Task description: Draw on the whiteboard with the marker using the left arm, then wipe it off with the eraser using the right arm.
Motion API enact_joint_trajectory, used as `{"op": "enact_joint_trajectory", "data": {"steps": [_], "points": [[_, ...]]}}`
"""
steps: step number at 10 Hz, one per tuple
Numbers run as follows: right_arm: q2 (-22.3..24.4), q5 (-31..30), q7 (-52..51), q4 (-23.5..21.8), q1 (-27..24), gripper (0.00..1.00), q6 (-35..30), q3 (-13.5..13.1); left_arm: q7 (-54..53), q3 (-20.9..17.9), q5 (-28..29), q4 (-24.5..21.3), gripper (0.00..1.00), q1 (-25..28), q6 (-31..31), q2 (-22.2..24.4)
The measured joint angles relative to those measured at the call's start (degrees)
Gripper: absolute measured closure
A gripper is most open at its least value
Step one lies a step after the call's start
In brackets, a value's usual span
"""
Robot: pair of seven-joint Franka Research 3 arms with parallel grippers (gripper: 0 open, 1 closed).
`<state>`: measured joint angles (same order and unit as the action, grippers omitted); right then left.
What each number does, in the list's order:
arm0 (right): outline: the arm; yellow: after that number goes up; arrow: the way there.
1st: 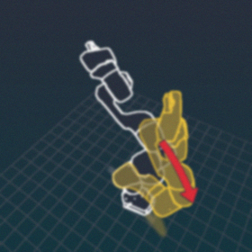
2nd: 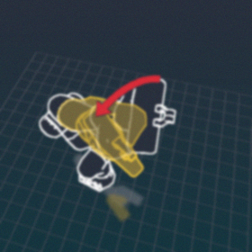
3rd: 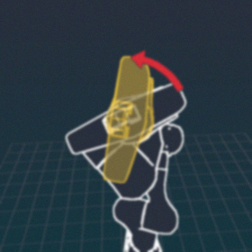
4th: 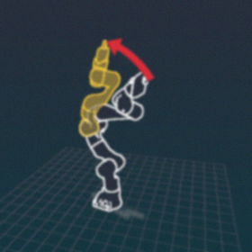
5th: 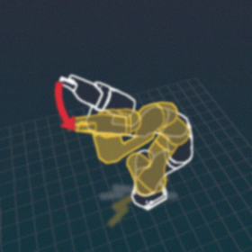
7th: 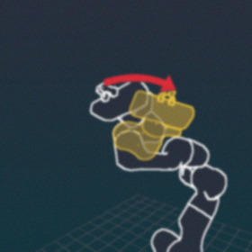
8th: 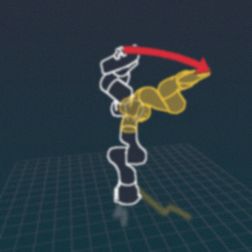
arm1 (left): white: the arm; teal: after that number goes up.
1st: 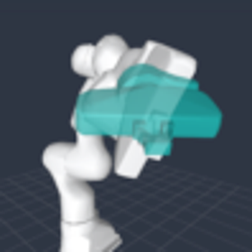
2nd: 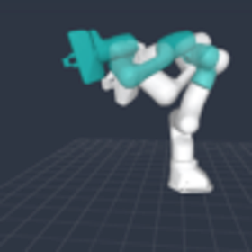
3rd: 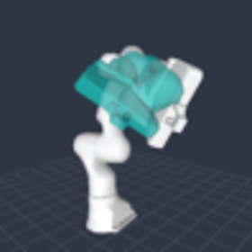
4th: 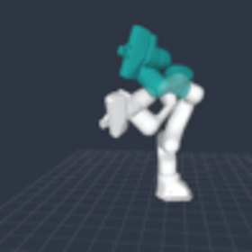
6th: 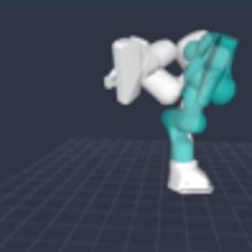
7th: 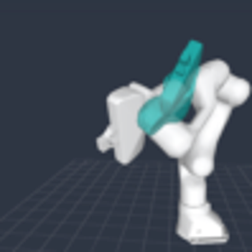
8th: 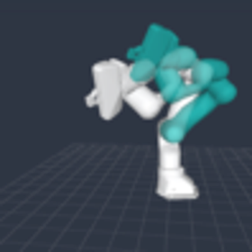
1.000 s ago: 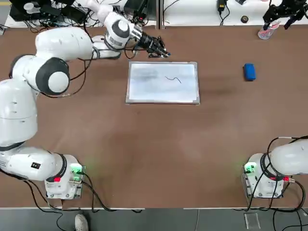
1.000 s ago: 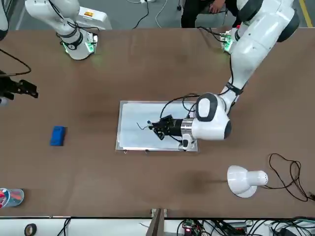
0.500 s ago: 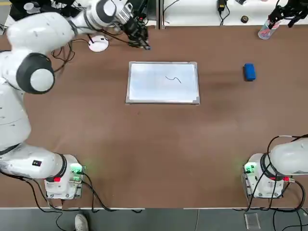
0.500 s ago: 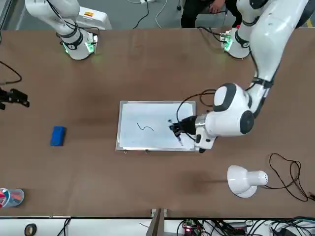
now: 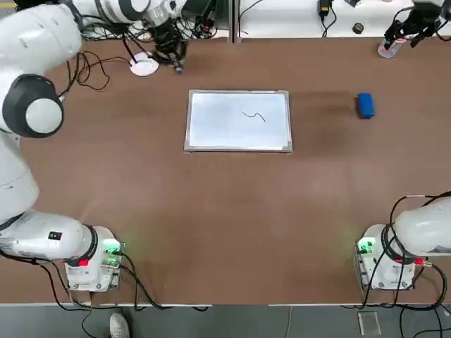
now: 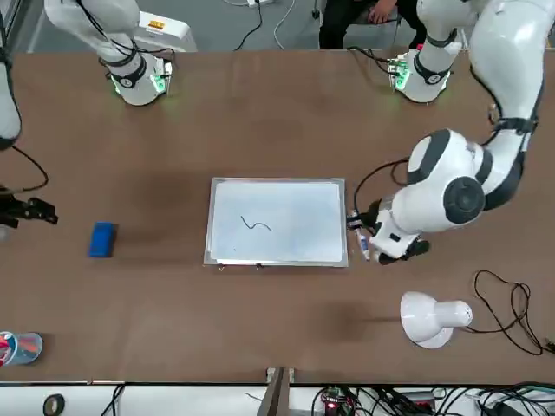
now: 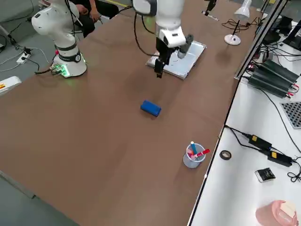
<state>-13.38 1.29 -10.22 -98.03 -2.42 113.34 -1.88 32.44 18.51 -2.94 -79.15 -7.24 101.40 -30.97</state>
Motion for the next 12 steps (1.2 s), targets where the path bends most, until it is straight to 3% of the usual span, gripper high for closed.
{"op": "enact_joint_trajectory", "data": {"steps": [4, 9, 12], "points": [[-2.44, -0.33, -4.53, -6.22, -0.88, 0.0, 8.92, -0.05, -11.44, -0.06, 6.46, -7.94, 0.82, 5.06, 0.32, 3.82], [-2.75, -0.43, -6.94, -18.17, -1.98, 0.0, 25.46, -0.13, -21.64, -0.09, 7.52, -26.5, 0.82, 13.1, 16.76, 9.31], [-3.54, -0.43, -7.46, -22.28, -3.45, 0.0, 32.48, -0.16, -22.44, -0.08, 10.9, -33.36, 0.82, 14.85, 22.82, 10.09]]}}
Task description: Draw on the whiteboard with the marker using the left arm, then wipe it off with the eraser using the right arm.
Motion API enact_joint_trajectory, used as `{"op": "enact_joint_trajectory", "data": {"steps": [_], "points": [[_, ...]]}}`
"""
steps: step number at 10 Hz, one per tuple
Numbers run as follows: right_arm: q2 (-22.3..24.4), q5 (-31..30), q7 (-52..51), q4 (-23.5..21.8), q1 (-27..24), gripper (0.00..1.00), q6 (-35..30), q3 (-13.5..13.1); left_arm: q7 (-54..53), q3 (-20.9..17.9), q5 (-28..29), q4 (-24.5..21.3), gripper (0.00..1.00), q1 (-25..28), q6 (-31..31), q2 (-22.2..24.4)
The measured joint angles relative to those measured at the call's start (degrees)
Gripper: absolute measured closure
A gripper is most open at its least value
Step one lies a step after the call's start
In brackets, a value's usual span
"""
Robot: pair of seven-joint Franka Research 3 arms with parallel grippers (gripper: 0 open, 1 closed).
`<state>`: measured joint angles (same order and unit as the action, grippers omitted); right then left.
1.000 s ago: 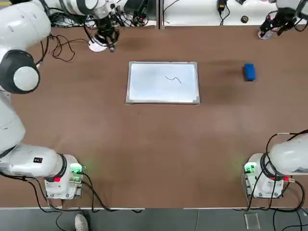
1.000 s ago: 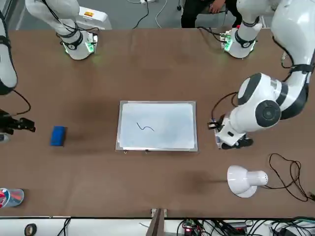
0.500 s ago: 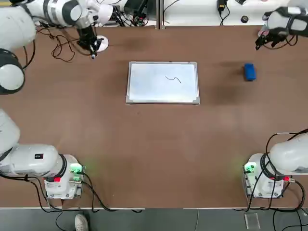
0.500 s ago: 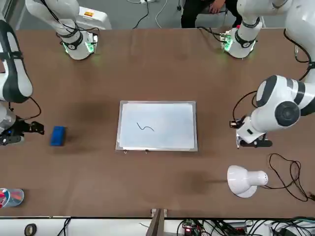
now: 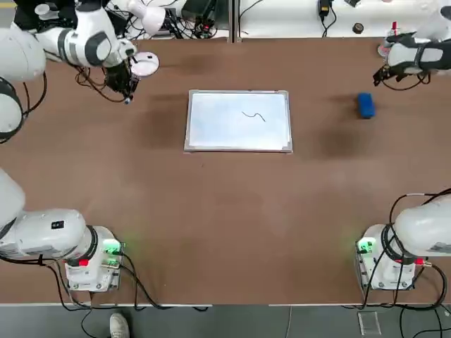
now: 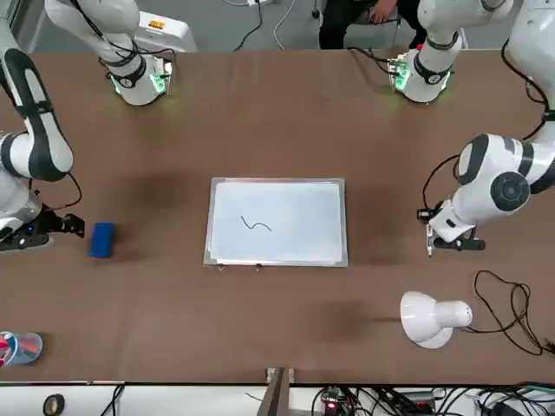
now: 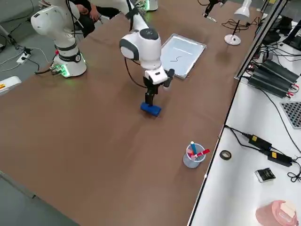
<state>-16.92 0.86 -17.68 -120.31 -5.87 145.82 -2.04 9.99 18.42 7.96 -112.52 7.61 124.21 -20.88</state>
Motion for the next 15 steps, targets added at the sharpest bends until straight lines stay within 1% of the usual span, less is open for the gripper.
{"op": "enact_joint_trajectory", "data": {"steps": [2, 5, 7, 9, 13, 15], "points": [[-1.78, 0.0, -0.07, -1.67, -0.15, 0.0, 5.27, 0.06, 0.0, -0.02, 2.32, -2.8, 0.82, 1.45, 3.29, -0.01], [-5.61, 0.04, 0.17, -2.2, -0.01, 0.0, 10.72, 0.48, -0.23, -0.04, 3.04, -7.32, 0.82, 3.09, 10.21, -0.49], [-6.9, 0.09, 0.78, -2.19, 0.04, 0.0, 11.8, 0.58, -0.23, -0.04, 3.11, -9.32, 0.82, 3.74, 13.72, -1.41], [-7.09, 0.1, 2.41, -2.18, 0.51, 0.0, 11.78, 0.72, -0.24, -0.05, 3.13, -10.26, 0.82, 4.03, 16.34, -2.74], [-7.09, 0.1, 4.72, -2.38, 1.85, 0.0, 12.0, 0.78, -0.24, -0.05, 3.14, -11.61, 0.82, 4.4, 20.12, -4.66], [-7.15, 0.1, 4.72, -3.06, 1.82, 0.0, 13.25, 0.64, -0.24, -0.06, 3.14, -12.67, 0.82, 4.72, 21.37, -4.98]]}}
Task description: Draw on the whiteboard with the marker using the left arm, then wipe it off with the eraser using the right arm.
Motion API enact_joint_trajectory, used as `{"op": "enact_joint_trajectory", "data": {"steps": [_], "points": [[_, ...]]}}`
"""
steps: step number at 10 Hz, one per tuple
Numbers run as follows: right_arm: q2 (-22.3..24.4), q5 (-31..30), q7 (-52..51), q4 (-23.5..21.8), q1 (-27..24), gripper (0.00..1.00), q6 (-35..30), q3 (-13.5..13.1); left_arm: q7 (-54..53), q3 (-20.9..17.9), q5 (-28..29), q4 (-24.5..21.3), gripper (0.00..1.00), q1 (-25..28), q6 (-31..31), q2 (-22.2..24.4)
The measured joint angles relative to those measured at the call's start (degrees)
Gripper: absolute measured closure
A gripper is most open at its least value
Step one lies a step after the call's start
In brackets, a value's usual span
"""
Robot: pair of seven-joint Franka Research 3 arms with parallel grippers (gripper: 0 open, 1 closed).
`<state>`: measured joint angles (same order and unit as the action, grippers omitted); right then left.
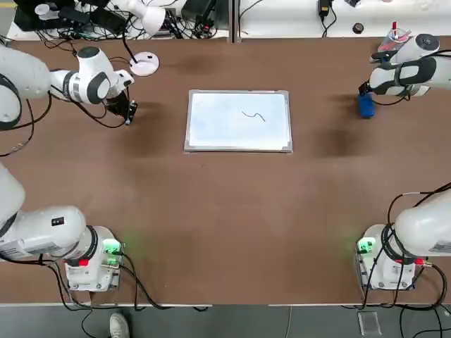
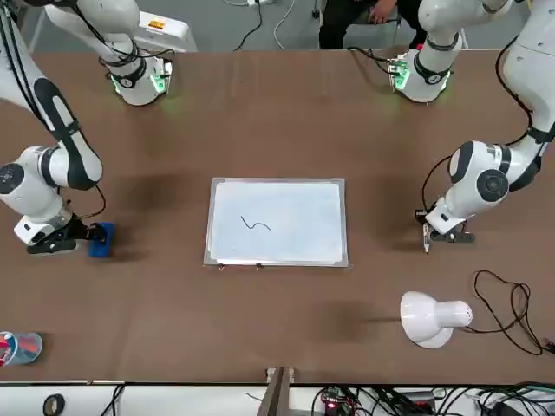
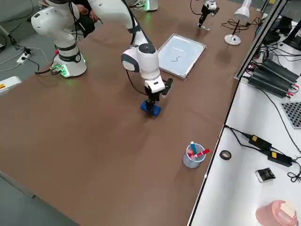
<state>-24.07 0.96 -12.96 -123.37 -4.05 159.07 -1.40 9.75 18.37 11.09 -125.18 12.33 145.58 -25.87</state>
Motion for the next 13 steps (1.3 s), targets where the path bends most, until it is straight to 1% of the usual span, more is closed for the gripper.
{"op": "enact_joint_trajectory", "data": {"steps": [2, 3, 4, 5, 6, 7, 10, 11, 12, 13], "points": [[-0.27, 0.0, 0.0, -1.23, -0.01, 0.0, 2.22, -0.05, 0.0, 0.0, 0.0, -0.4, 0.82, 0.09, 0.5, 0.0], [-0.56, 0.0, 0.0, -1.81, 0.01, 0.0, 3.42, -0.03, 0.01, 0.0, 0.0, -0.42, 0.79, 0.09, 0.5, -0.01], [-0.87, 0.0, 0.01, -2.28, 0.07, 0.0, 4.3, 0.02, 0.01, 0.0, 0.0, -0.5, 0.79, 0.09, 0.5, -0.01], [-1.2, 0.0, 0.03, -2.67, 0.2, 0.0, 4.97, 0.07, 0.01, 0.0, 0.0, -0.59, 0.76, 0.09, 0.5, -0.04], [-1.47, 0.0, 0.06, -3.03, 0.32, 0.0, 5.67, 0.08, 0.01, 0.0, 0.0, -0.63, 0.7, 0.09, 0.5, -0.09], [-1.68, 0.0, 0.07, -3.41, 0.4, 0.0, 6.35, 0.08, 0.01, 0.0, 0.0, -0.64, 0.58, 0.09, 0.5, -0.13], [-1.82, 0.0, 0.07, -3.79, 0.39, 0.0, 6.95, 0.0, 0.01, 0.0, 0.0, -0.56, 0.31, 0.09, 0.55, -0.16], [-1.82, 0.0, 0.07, -3.8, 0.39, 0.0, 6.98, -0.02, 0.01, 0.02, 0.0, -0.38, 0.24, 0.09, 0.57, -0.15], [-1.83, 0.0, 0.07, -3.8, 0.38, 0.03, 7.09, -0.03, 0.01, 0.05, 0.0, -0.1, 0.14, 0.09, 0.57, -0.14], [-1.83, 0.0, 0.07, -3.81, 0.38, 0.03, 7.41, -0.03, 0.01, 0.08, 0.0, 0.13, 0.14, 0.08, 0.57, -0.11]]}}
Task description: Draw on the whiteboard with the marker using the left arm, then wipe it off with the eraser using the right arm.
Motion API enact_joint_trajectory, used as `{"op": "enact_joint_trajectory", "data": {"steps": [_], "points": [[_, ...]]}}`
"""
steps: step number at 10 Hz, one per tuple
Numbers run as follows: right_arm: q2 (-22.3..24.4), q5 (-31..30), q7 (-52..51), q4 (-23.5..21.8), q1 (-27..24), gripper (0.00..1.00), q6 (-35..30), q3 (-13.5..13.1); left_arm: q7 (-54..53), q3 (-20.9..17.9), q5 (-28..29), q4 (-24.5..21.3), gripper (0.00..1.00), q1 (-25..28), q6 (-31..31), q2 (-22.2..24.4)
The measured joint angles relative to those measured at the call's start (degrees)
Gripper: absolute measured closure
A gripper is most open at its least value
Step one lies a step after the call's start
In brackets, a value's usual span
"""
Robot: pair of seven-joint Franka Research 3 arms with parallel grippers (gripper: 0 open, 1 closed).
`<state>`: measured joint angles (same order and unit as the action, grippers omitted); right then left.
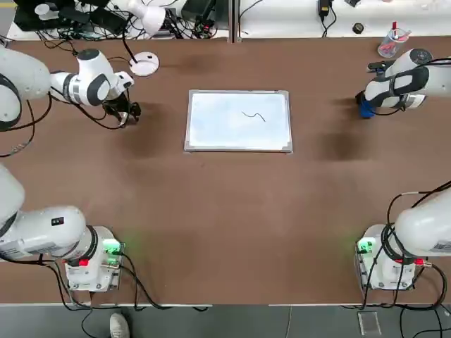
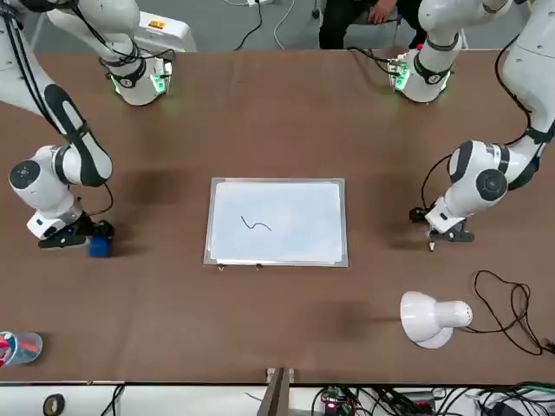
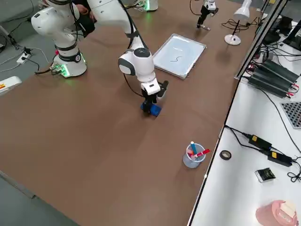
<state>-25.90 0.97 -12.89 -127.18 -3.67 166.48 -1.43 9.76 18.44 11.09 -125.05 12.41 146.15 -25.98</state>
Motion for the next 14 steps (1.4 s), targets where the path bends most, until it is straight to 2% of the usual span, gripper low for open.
{"op": "enact_joint_trajectory", "data": {"steps": [2, 5, 6, 7, 9, 11, 14], "points": [[-0.29, 0.0, 0.0, -0.13, 0.0, 0.03, 1.34, 0.0, 0.0, 0.06, 0.0, 0.36, 0.02, -0.03, 0.03, 0.04], [-1.51, 0.0, 0.0, -0.18, 0.0, 0.03, 2.87, -0.01, 0.0, 0.16, 0.0, 2.94, 0.01, -0.1, -0.91, 0.85], [-1.79, 0.0, 0.0, -0.18, 0.0, 0.03, 3.13, -0.02, 0.0, 0.25, 0.0, 5.39, 0.01, -0.1, -3.96, 1.57], [-1.89, 0.0, 0.0, -0.18, 0.0, 0.08, 3.2, -0.02, 0.0, 0.55, 0.0, 8.77, 0.01, -0.07, -8.55, 2.51], [-1.9, 0.0, 0.0, -0.17, 0.0, 0.3, 3.2, -0.01, -0.01, 1.78, 0.0, 17.09, 0.01, -0.06, -19.53, 4.65], [-1.89, 0.0, 0.14, -0.15, 0.0, 0.44, 3.2, 0.0, 0.0, 2.58, 0.0, 25.24, 0.01, -0.09, -28.77, 6.91], [-1.89, 0.01, 1.58, -0.09, 0.03, 0.44, 3.11, 0.08, 0.0, 2.63, 0.0, 33.6, 0.01, -0.01, -36.49, 9.95]]}}
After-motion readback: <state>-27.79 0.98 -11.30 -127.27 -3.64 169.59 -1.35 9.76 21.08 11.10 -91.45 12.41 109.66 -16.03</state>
